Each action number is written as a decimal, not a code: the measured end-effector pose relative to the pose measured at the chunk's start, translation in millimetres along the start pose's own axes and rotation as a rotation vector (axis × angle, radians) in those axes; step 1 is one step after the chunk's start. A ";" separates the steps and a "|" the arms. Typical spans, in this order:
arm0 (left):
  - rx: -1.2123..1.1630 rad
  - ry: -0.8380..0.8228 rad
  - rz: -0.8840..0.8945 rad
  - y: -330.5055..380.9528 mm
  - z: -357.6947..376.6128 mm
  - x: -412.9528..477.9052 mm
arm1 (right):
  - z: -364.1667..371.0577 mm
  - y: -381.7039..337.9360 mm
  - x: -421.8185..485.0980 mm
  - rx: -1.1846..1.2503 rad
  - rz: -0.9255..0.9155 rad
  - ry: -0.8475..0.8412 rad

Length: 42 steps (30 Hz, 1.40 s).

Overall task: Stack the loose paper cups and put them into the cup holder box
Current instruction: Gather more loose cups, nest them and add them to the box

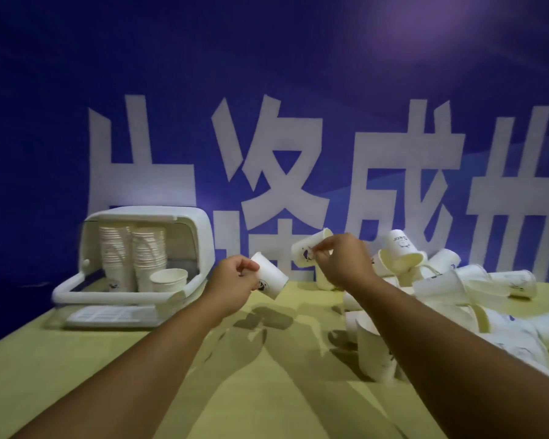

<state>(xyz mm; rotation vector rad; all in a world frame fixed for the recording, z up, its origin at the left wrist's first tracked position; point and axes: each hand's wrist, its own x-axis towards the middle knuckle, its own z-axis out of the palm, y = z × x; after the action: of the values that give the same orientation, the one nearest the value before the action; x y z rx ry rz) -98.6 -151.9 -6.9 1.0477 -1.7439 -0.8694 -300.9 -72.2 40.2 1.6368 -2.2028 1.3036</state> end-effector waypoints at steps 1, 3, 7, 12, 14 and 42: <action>0.036 0.037 0.017 -4.2 -10.9 0.0 | 8.3 -9.3 -2.5 0.012 -0.012 -0.012; 0.101 0.102 0.057 -11.4 -31.6 -0.8 | 27.8 -24.1 -5.5 0.071 -0.008 -0.038; 0.185 0.204 0.145 -25.6 -68.0 -2.1 | 64.9 -50.9 -9.6 0.202 0.003 -0.063; 0.214 0.344 0.254 -46.6 -97.9 -3.5 | 99.7 -83.4 -7.0 0.350 0.011 -0.014; 0.235 0.364 0.290 -51.0 -107.0 -1.3 | 111.6 -96.4 -4.2 0.404 0.009 0.039; 0.564 0.169 0.138 -86.1 -136.7 13.4 | 182.1 -149.7 -0.6 0.373 -0.308 -0.103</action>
<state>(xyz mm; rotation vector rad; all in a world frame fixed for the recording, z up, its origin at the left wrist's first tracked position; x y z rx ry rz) 49.5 -213.9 -29.6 1.2945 -1.9341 -0.1883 -107.1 -203.0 10.2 2.1123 -1.7299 1.6365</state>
